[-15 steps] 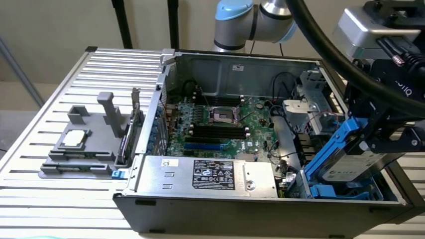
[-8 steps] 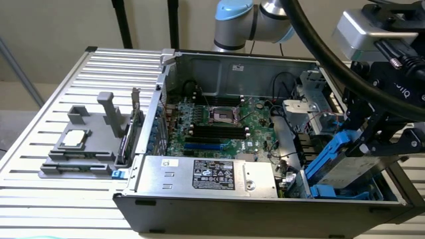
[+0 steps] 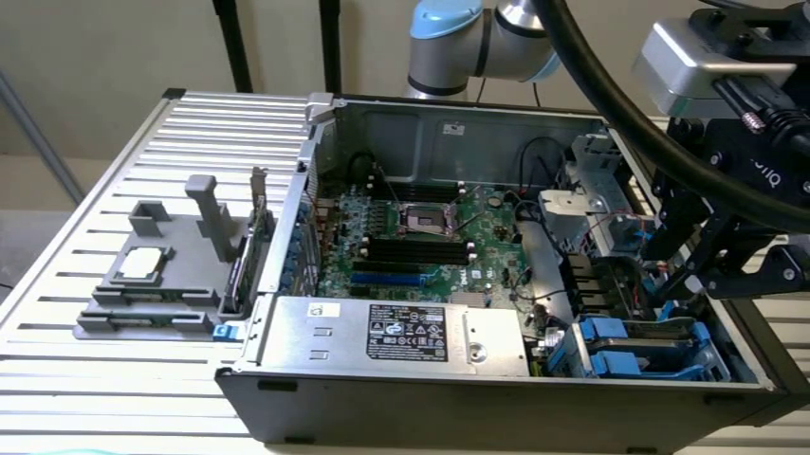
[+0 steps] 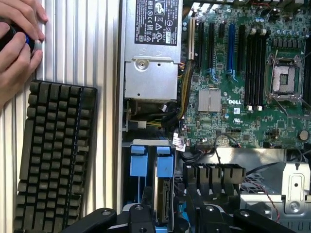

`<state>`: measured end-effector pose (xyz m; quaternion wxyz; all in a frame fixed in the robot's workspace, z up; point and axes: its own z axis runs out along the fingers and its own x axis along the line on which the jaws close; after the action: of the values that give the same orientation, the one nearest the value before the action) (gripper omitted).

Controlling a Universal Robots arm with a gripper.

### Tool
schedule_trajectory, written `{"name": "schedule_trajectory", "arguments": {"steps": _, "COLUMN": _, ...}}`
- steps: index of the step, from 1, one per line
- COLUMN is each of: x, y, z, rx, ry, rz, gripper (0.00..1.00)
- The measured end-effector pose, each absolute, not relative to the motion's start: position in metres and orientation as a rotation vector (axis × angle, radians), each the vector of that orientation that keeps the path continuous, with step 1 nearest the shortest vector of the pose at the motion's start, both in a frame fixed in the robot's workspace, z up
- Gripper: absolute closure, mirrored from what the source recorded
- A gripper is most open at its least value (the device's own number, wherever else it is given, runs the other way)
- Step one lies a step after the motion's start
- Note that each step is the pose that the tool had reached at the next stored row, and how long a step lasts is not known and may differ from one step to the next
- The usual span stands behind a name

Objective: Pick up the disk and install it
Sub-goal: 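Insert the disk into the insertion slot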

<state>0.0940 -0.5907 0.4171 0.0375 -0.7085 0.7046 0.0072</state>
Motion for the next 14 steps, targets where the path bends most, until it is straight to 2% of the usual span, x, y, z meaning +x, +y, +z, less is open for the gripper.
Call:
{"name": "schedule_trajectory", "arguments": {"steps": 7, "x": 0.094, "y": -0.5907, "z": 0.4171, "rx": -2.174, "ry": 2.162, "rz": 0.022, "gripper": 0.62}}
{"name": "schedule_trajectory", "arguments": {"steps": 8, "x": 0.094, "y": -0.5907, "z": 0.4171, "rx": -2.174, "ry": 2.162, "rz": 0.022, "gripper": 0.75}}
{"name": "schedule_trajectory", "arguments": {"steps": 9, "x": 0.094, "y": -0.5907, "z": 0.4171, "rx": -2.174, "ry": 2.162, "rz": 0.022, "gripper": 0.75}}
{"name": "schedule_trajectory", "arguments": {"steps": 11, "x": 0.094, "y": -0.5907, "z": 0.4171, "rx": -2.174, "ry": 2.162, "rz": 0.022, "gripper": 0.86}}
{"name": "schedule_trajectory", "arguments": {"steps": 14, "x": 0.094, "y": -0.5907, "z": 0.4171, "rx": -2.174, "ry": 2.162, "rz": 0.022, "gripper": 0.89}}
